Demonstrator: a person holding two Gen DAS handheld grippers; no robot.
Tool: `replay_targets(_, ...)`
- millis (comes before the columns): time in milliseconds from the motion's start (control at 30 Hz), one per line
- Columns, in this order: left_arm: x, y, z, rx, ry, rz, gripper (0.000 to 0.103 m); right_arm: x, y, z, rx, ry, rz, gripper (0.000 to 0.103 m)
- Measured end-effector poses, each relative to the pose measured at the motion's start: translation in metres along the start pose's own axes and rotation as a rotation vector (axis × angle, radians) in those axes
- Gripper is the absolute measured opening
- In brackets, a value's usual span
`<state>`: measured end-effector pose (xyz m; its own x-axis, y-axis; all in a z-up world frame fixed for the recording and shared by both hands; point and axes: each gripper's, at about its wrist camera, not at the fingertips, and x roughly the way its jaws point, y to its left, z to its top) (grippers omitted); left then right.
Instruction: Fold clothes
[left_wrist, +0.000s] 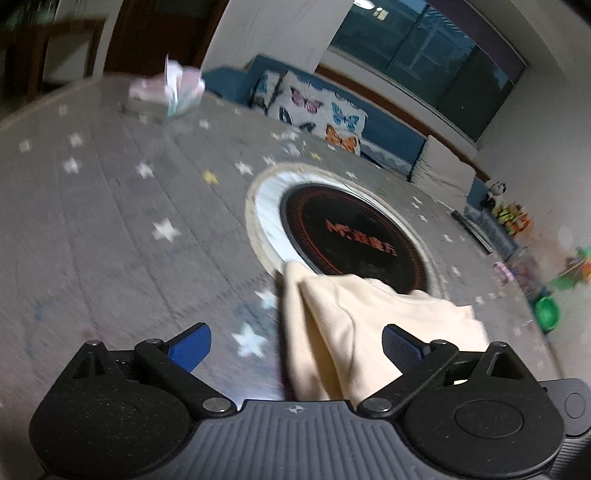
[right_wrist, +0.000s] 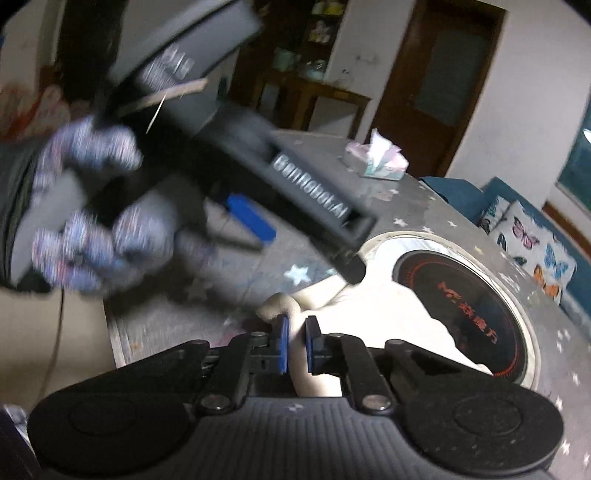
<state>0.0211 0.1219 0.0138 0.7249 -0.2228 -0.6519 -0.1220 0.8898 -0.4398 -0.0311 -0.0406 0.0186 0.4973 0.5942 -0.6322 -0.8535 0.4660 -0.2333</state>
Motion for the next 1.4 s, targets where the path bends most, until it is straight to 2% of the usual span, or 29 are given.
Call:
replay_targets(133, 0.009, -0.002, 0.001, -0.091, 0.049, -0.069, 0.094, -0.015, -0.015, 0.002, 0.060, -0.038, 0.005, 0.008)
replay_targets(267, 0.017, -0.006, 0.001, -0.161, 0.079, -0.146, 0.082, -0.026, -0.024, 0.001, 0.092, -0.064, 0.010, 0.007)
replay_targets(333, 0.022, -0.008, 0.001, -0.167, 0.092, -0.143, 0.071, -0.028, -0.024, 0.000, 0.096, -0.071, 0.020, 0.007)
replay_targets(400, 0.028, -0.007, 0.001, -0.182, 0.114, -0.143, 0.042, -0.028, -0.023, -0.002, 0.099, -0.073, 0.032, 0.007)
replay_targets(467, 0.029, -0.006, 0.000, -0.184, 0.116, -0.141, 0.027, -0.027, -0.022, -0.004, 0.104, -0.075, 0.045, 0.007)
replay_targets(500, 0.029, -0.006, -0.001, -0.185, 0.116, -0.140, 0.023, -0.027, -0.022, -0.005, 0.106, -0.076, 0.052, 0.007)
replay_targets(667, 0.031, -0.003, -0.003, -0.188, 0.120, -0.135, 0.020, -0.033, -0.033, -0.012, 0.173, -0.089, 0.061, 0.008)
replay_targets(733, 0.032, -0.003, -0.004, -0.190, 0.121, -0.133, 0.020, -0.038, -0.046, -0.021, 0.224, -0.077, 0.032, 0.008)
replay_targets(1033, 0.034, -0.002, -0.006, -0.188, 0.122, -0.123, 0.020, -0.038, -0.137, -0.080, 0.490, 0.019, -0.219, 0.009)
replay_targets(1133, 0.034, -0.003, -0.006, -0.182, 0.121, -0.116, 0.020, -0.038, -0.156, -0.099, 0.536, 0.045, -0.279, 0.013)
replay_targets(1200, 0.034, -0.004, -0.006, -0.178, 0.120, -0.112, 0.020, -0.038, -0.165, -0.108, 0.574, 0.042, -0.301, 0.019)
replay_targets(1267, 0.034, -0.005, -0.005, -0.174, 0.119, -0.107, 0.020, -0.039, -0.174, -0.113, 0.615, 0.027, -0.308, 0.034)
replay_targets(1400, 0.034, -0.009, -0.005, -0.150, 0.115, -0.088, 0.020, -0.036, -0.189, -0.122, 0.694, 0.018, -0.328, 0.037)
